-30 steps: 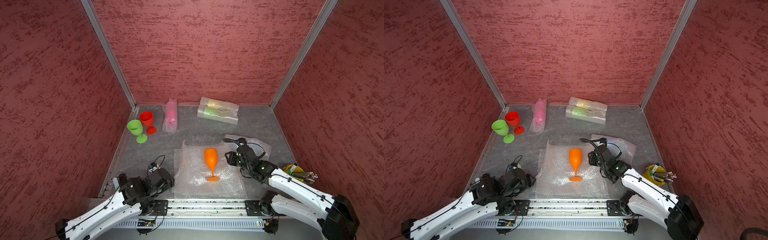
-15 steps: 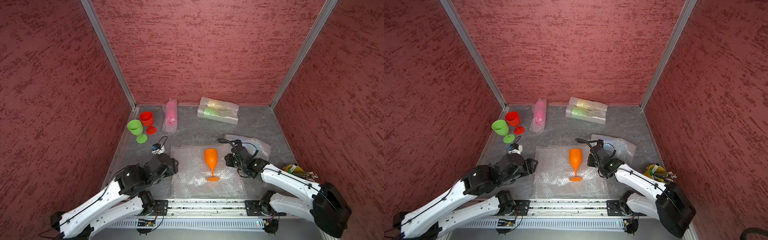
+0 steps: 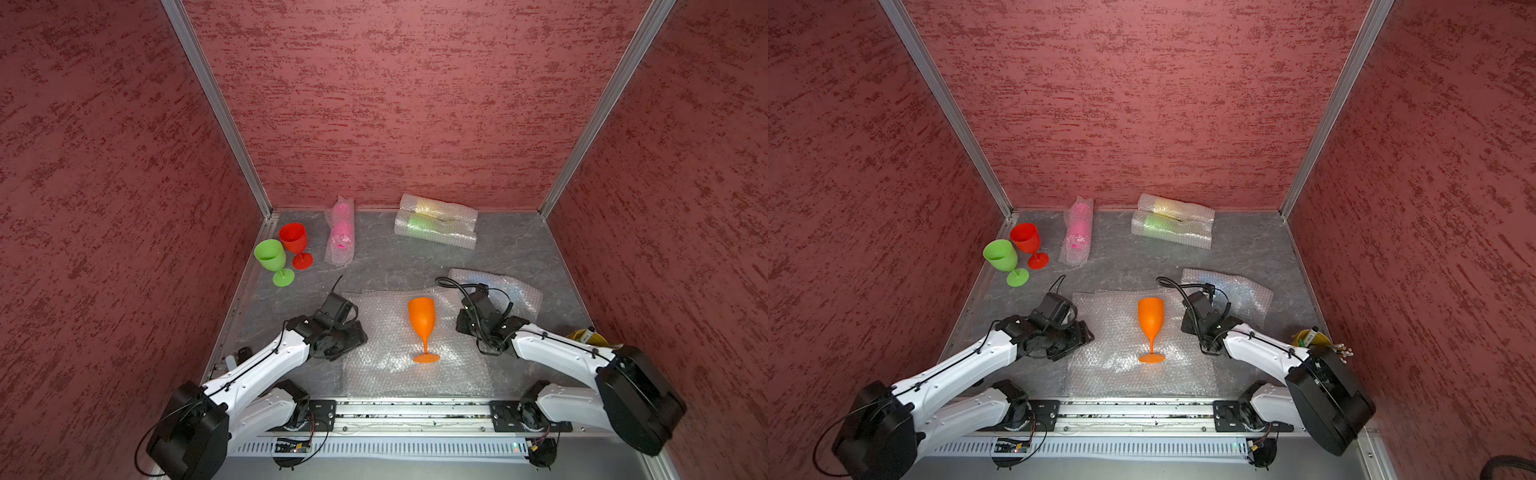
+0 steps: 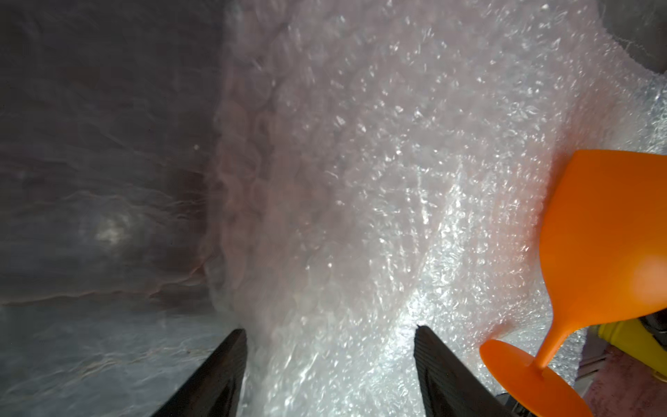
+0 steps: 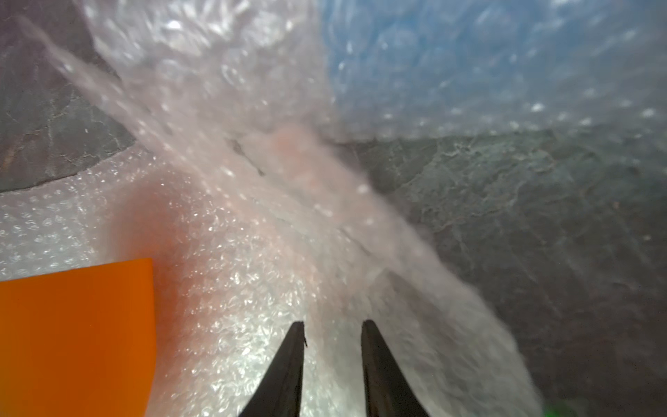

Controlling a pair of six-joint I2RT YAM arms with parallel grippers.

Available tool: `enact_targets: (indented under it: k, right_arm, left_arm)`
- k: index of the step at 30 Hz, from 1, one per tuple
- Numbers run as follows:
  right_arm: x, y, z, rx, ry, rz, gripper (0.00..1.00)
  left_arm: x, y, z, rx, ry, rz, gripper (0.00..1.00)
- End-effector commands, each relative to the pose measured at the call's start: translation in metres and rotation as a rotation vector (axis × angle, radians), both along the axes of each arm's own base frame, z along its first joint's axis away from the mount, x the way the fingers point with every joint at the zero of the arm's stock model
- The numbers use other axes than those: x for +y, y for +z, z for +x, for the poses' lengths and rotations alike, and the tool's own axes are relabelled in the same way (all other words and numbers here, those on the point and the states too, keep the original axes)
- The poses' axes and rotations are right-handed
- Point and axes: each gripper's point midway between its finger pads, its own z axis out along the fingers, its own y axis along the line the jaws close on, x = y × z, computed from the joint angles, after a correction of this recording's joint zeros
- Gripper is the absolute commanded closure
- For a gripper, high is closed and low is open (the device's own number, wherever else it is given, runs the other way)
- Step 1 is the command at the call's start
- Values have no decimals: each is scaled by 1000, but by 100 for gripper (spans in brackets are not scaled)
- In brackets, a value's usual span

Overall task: Unpack wine glasses from bubble wrap
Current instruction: Unwrap the bubble wrap, then pick up the wine glass from the bubble wrap.

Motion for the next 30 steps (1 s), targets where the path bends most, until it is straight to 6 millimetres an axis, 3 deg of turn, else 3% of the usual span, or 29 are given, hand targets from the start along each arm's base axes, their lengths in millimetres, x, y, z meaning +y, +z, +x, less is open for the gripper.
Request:
enact_targets:
  k: [1, 3, 6, 9, 12, 15, 17, 21, 25, 30]
  right_arm:
    - [0, 13, 12, -62, -41, 25, 67]
    - [-2, 21, 13, -74, -46, 19, 63]
    - [-6, 46, 17, -115, -55, 6, 58]
    - [-13, 71, 17, -161, -78, 4, 50]
    - [-15, 94, 17, -203, -87, 25, 44]
    - [-21, 119, 17, -268, -97, 34, 43]
    - [-28, 140, 17, -330, -121, 45, 42]
    - [-39, 172, 14, -421, -161, 78, 38]
    - [-43, 183, 10, -449, -156, 84, 38]
    - [-48, 185, 6, -462, -160, 76, 39]
  left_arm:
    - [-9, 1, 12, -16, -13, -40, 23]
    - [-1, 3, 16, 4, 10, -5, 22]
    - [15, 19, 20, 9, 32, 85, 16]
    - [29, 50, 24, -32, 38, 160, 12]
    - [32, 96, 32, -149, 4, 171, 5]
    - [0, 136, 43, -194, -117, 58, 0]
    - [-27, 143, 50, -150, -186, 63, 0]
    - [-85, 133, 59, -39, -342, 171, 0]
    - [-135, 116, 67, 45, -425, 182, 0]
    - [-163, 85, 78, 148, -455, 220, 0]
